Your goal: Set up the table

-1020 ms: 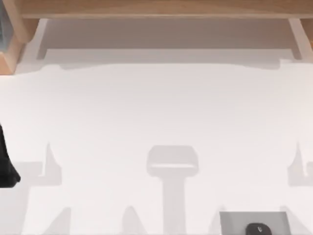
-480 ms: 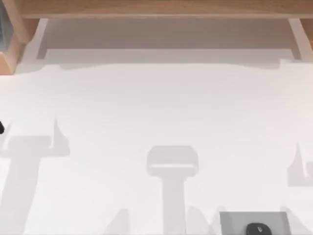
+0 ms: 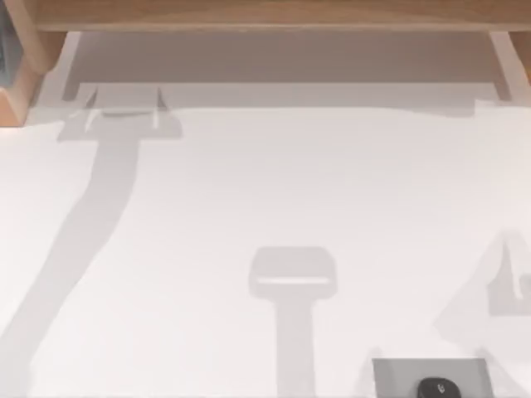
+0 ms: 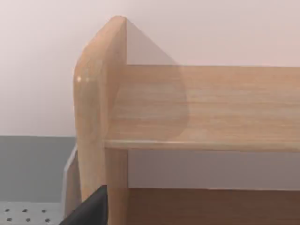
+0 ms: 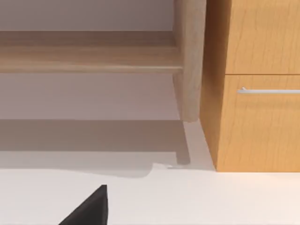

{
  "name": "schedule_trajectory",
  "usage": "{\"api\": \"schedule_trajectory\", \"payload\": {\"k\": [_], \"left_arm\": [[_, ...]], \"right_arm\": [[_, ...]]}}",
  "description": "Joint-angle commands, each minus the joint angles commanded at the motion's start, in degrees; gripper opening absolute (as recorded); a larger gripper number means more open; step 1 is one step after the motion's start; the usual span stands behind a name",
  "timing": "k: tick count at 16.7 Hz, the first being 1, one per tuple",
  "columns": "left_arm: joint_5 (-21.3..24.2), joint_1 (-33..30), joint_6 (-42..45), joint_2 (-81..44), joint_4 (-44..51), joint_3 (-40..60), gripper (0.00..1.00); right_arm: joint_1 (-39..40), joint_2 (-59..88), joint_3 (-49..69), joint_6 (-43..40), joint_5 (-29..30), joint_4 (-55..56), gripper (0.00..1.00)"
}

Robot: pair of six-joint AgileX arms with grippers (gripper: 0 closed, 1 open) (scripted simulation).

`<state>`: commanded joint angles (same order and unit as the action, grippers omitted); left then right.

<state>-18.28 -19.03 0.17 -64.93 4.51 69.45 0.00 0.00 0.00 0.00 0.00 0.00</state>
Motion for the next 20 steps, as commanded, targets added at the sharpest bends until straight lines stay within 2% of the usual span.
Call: {"api": "schedule_trajectory", "payload": {"k": [6,10,14,20], "left_arm": [[-8.1,-9.5,0.0,-32.8,2.3,35.7,1.00],[-12.0,-13.7,0.2,-47.6,3.3,51.9,1.00],[-14.0,-15.6,0.4,-54.0,3.8,59.0,1.00],[-13.9,-15.4,0.4,-54.3,3.8,59.2,1.00]], "right_arm": [[0.0,0.0,0.0,0.0,0.0,0.0,1.00],[0.0,0.0,0.0,0.0,0.0,0.0,1.00],[0.0,0.0,0.0,0.0,0.0,0.0,1.00],[0.0,0.0,0.0,0.0,0.0,0.0,1.00]]}}
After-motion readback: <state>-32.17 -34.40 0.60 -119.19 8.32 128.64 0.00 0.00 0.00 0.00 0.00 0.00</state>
